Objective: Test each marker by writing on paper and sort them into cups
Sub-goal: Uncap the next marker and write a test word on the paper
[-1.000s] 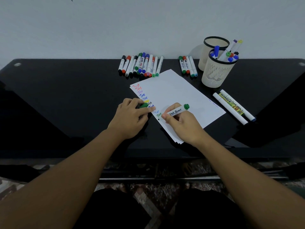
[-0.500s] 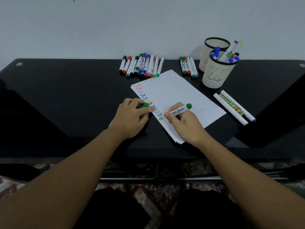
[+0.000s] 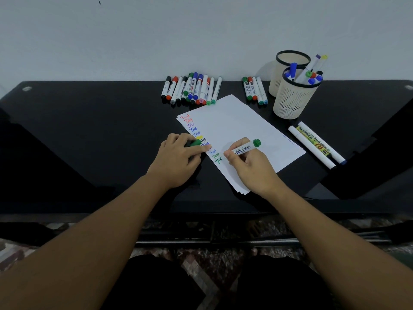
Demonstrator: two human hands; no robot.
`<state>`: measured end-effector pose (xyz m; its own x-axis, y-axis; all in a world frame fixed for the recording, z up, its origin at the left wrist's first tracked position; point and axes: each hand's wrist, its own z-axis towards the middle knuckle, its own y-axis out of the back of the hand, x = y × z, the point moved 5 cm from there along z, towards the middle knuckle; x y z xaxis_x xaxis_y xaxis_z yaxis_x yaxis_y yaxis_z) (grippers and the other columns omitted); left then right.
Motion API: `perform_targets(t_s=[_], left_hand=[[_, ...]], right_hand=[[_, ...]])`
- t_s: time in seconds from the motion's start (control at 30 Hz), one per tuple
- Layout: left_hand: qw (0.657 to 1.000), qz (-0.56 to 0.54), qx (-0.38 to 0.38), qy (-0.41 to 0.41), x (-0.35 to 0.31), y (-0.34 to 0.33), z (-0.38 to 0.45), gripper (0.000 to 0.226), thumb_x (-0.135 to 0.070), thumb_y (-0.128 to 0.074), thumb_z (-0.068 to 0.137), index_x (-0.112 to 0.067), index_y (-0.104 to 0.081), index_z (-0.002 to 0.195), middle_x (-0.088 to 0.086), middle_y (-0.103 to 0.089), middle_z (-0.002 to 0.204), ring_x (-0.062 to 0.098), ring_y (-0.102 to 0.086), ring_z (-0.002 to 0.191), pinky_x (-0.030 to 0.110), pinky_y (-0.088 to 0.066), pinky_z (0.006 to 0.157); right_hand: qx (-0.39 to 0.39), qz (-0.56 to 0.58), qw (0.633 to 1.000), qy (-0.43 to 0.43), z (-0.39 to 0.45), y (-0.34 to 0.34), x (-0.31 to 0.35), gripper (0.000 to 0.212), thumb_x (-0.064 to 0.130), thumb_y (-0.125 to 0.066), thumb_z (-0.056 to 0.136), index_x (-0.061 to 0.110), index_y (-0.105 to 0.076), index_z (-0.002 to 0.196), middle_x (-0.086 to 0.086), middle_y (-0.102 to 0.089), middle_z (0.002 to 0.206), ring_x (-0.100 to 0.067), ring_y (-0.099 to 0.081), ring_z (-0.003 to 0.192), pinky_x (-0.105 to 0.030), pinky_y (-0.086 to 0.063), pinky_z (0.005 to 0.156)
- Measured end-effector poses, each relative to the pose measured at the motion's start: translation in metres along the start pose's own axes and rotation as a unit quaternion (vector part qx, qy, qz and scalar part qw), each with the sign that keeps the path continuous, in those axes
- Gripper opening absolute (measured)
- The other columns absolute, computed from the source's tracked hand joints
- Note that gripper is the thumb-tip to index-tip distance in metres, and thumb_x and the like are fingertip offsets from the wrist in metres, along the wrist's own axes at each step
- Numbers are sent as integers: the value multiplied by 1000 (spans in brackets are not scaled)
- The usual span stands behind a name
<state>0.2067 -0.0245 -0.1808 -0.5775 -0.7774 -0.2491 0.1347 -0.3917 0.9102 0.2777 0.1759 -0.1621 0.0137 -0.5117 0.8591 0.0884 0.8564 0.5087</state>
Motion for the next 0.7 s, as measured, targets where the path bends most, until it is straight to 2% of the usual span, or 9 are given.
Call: perform_targets(t_s=[0.2, 0.33, 0.7], left_hand=[[1000, 3, 3, 2, 0, -1, 0, 42, -42, -37, 99, -49, -63, 131, -7, -55, 128, 23, -42, 114, 43, -43, 89], [1000, 4, 0, 1, 0, -1, 0, 40, -41, -39, 100, -50, -63, 131, -7, -55, 128, 22, -42, 114, 43, -43, 89], [1000, -4, -5, 2, 1, -1, 0, 40, -41, -38, 99, -50, -63, 130, -9, -55, 127, 22, -42, 113, 43, -43, 90]], right_hand=[[7, -2, 1000, 0, -2, 1, 1, 12, 37, -57, 104, 31, -55, 94, 8, -63, 82, -11, -60, 80, -36, -50, 79], [-10, 13, 1000, -5, -3, 3, 2, 10, 36, -57, 105, 29, -57, 99, 1, -69, 90, -17, -66, 92, -41, -54, 88], [-9, -6, 1000, -11, -1, 2, 0, 11, 38, -57, 105, 28, -58, 104, 4, -69, 91, -16, -66, 93, -45, -54, 91]])
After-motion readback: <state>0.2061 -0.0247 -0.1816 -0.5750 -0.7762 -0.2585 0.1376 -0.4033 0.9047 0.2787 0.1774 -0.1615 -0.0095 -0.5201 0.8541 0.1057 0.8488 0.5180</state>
